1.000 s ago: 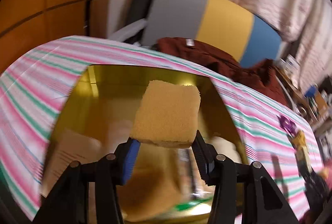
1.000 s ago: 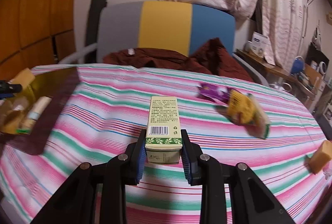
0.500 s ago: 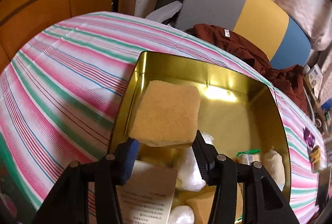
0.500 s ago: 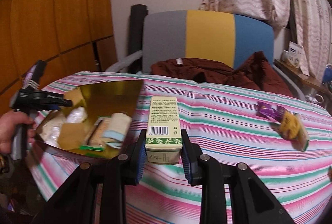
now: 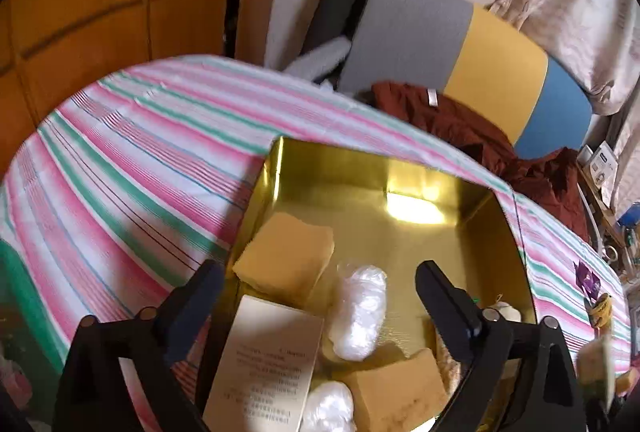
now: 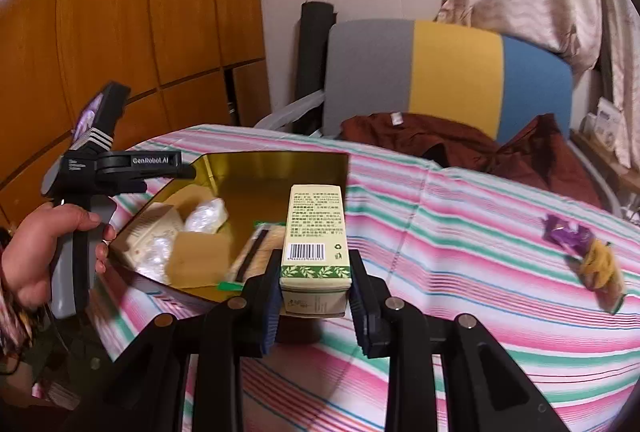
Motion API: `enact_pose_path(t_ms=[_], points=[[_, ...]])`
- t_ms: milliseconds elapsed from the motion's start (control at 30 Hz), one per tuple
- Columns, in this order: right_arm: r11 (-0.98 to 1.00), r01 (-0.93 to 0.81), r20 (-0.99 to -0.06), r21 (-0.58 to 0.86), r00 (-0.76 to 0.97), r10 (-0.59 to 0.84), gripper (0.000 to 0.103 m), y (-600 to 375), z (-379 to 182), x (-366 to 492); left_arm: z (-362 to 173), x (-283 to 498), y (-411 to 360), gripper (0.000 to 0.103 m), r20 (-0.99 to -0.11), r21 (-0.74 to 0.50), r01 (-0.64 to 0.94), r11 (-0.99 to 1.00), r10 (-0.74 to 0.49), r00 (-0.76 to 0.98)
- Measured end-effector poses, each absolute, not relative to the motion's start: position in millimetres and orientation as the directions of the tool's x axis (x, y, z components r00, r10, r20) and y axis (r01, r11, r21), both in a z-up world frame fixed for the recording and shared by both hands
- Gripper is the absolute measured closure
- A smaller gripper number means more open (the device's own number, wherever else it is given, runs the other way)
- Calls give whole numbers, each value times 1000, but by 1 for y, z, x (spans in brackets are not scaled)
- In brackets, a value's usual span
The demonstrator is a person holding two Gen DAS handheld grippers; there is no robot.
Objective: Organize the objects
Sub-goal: 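Lower the green-and-white box into the gold tray and open the right tool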
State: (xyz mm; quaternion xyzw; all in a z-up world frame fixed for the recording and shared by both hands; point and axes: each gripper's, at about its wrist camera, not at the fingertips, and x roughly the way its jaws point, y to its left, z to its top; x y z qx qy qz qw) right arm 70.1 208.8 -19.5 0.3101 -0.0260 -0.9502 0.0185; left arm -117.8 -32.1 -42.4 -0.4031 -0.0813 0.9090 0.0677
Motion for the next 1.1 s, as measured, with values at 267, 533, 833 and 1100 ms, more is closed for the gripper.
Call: enact_pose_path(t_ms=[267,533,833,1100], points=[[-993,75,-672,96,-731,-120,74,183,-34,37,-37,-52,-38,0,-663,-186,-49,-981,162,-731],[-973,125,-734,194,-639,-229,74,155,-44,-22,-56,-28,-51,0,-705,-178,-43,-983,158,-692],[-974,71,-772,214,-599,-213,74,141,-58,-82,-67,-17,-63,0,-730,-170,-45,-984,157,-665],[-978,23,-790,210,-585,-183,73,134,-66,-114,-71,-12,-68,0,-738,-173,-38,-984,155,-656]])
